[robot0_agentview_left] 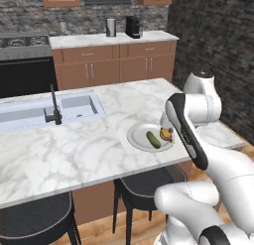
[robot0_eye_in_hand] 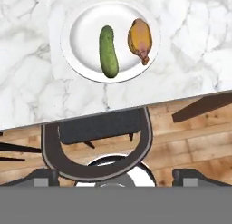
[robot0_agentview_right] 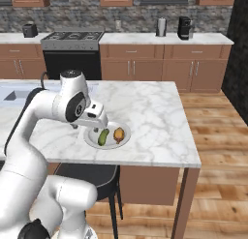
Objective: Take the cheese, chicken drumstick, and cucumber from the fridge and place them on the plate on the dining counter to create an appetizer plate.
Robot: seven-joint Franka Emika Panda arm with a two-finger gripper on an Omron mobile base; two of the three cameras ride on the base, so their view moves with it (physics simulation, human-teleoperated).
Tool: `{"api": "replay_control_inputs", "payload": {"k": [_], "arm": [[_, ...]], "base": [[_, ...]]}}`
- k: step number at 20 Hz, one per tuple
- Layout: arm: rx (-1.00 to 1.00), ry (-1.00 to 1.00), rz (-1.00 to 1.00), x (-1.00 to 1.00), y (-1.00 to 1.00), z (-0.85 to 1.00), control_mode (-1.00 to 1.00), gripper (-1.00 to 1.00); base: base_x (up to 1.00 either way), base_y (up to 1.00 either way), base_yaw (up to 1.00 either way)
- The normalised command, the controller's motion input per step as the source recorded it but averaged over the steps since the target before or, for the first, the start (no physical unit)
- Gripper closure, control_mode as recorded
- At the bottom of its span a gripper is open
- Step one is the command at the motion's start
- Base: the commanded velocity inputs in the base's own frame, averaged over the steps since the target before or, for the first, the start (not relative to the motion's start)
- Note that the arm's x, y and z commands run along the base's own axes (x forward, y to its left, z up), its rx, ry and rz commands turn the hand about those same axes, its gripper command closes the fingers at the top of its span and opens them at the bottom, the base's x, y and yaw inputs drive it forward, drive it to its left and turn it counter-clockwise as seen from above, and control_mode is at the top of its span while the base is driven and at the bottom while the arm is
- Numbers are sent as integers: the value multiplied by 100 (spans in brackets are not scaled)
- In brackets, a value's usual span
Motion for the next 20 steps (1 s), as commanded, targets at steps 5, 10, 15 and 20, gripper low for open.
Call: {"api": "replay_control_inputs", "payload": {"k": [5,10,15,20], "arm": [[1,-24,13,-95,-1,44,-100,-100],[0,-36,15,-61,4,6,-100,-100],[0,-33,14,3,9,0,-100,-100],[0,-5,3,0,0,0,100,-100]], "base": [[0,0,0],[0,0,0],[0,0,0],[-8,3,8]]}}
